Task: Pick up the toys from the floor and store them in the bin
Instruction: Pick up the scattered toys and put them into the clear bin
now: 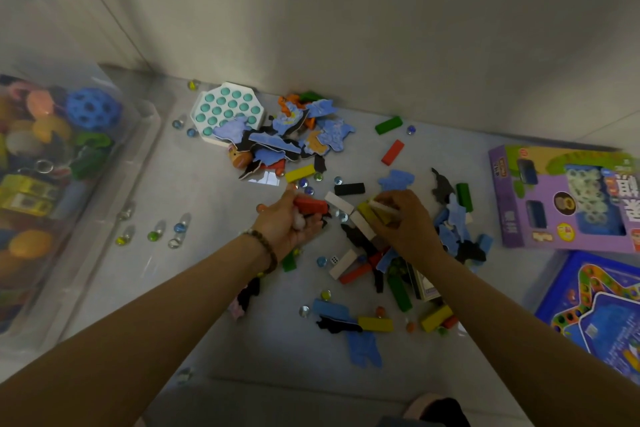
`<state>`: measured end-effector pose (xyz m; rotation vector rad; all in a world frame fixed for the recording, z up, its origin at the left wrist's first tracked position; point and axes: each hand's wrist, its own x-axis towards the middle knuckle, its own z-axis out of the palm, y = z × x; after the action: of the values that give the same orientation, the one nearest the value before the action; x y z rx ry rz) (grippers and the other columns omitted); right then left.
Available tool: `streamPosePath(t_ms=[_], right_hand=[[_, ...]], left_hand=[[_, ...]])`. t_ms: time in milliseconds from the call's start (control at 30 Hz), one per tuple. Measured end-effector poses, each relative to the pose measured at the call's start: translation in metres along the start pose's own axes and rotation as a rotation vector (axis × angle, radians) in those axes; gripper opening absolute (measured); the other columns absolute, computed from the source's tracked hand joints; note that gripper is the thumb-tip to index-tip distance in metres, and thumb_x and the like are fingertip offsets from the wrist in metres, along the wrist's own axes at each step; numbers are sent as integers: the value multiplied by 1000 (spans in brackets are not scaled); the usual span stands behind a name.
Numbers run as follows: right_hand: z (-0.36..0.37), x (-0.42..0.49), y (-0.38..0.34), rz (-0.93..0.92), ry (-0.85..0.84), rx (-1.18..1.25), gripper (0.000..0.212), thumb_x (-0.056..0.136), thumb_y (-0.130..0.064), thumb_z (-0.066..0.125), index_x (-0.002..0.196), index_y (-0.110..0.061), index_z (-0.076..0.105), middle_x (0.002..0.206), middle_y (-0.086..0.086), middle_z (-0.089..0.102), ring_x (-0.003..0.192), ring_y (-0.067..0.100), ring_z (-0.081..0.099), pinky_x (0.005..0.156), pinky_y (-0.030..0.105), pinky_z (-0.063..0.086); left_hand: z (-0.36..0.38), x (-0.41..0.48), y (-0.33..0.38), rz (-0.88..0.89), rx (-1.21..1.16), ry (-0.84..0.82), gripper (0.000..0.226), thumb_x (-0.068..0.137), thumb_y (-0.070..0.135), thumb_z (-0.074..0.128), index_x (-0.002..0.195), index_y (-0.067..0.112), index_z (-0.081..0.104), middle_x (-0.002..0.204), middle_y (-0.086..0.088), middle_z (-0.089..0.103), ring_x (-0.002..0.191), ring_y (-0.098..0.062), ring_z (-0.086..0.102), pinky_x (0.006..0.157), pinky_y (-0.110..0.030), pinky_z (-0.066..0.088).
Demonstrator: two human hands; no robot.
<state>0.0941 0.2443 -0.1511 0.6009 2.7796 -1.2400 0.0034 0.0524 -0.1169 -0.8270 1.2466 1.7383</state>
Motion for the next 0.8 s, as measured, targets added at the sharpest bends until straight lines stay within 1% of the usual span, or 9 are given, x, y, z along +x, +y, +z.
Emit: streamPosePath(t_ms=[100, 267, 400, 467, 533, 600, 667, 733, 800], right_hand=[[4, -2, -3, 38, 24, 25, 38, 85, -19, 65, 119, -5, 53, 113, 13, 49, 99, 15, 47, 83, 22, 37], [8, 0, -5, 52, 42, 42, 38, 85, -15, 66, 119, -3, 54, 114, 16, 54, 105, 25, 52, 84, 21, 36], [7, -1, -9, 68, 55, 7, 40, 84, -15, 66, 120, -1, 54, 114, 19, 55, 105, 29, 54, 85, 31, 42], [7, 0, -10, 57, 43, -62, 40, 85, -17, 65, 120, -1, 54, 113, 19, 57, 104, 30, 55, 85, 31, 41], [4, 0, -12, 53, 48, -112, 33, 86, -14, 65, 114, 1, 58, 107, 21, 61, 100, 32, 57, 81, 27, 40], [1, 1, -18, 123, 88, -26, 27, 86, -14, 64, 108, 0, 61, 101, 19, 64, 93, 31, 60, 76, 27, 41], [-2, 2, -30, 233, 117, 163, 28, 85, -17, 66, 109, -4, 61, 103, 13, 65, 93, 24, 60, 79, 30, 47], [-2, 1, -47, 240, 33, 348, 26, 82, -19, 69, 105, -9, 61, 101, 6, 66, 94, 21, 63, 82, 34, 53], [0, 0, -62, 189, -121, 420, 32, 80, -22, 70, 110, -12, 62, 102, 1, 66, 96, 16, 64, 83, 30, 55]], left_hand=[[3, 0, -1, -45, -36, -4, 34, 94, 39, 45, 83, 7, 44, 59, -14, 55, 40, -17, 62, 42, -32, 56], [2, 5, -3, -63, 89, -77, 32, 91, 43, 48, 87, 12, 56, 37, 0, 51, 36, -4, 51, 38, -14, 47], [1, 5, -6, -40, 127, -153, 18, 91, 32, 53, 93, 14, 58, 63, -3, 61, 62, -9, 59, 47, -18, 52], [-1, 3, -6, -50, 75, -210, 16, 91, 24, 55, 99, 12, 58, 89, -10, 65, 73, -14, 66, 52, -22, 56], [-3, 3, -6, -34, 83, -258, 16, 91, 20, 54, 104, 12, 59, 99, -11, 64, 81, -16, 68, 56, -25, 57], [-4, 4, -7, -30, 73, -288, 20, 92, 21, 53, 109, 13, 58, 95, -9, 65, 89, -20, 67, 60, -31, 59], [-2, 4, -9, -65, 27, -304, 26, 94, 31, 48, 111, 13, 57, 89, -8, 68, 87, -21, 68, 62, -36, 59], [1, 3, -10, -106, -17, -307, 38, 95, 44, 40, 111, 15, 58, 99, -9, 68, 88, -23, 67, 66, -40, 57], [4, 4, -11, -127, -48, -315, 50, 94, 54, 32, 111, 15, 58, 105, -11, 66, 88, -26, 67, 66, -40, 56]])
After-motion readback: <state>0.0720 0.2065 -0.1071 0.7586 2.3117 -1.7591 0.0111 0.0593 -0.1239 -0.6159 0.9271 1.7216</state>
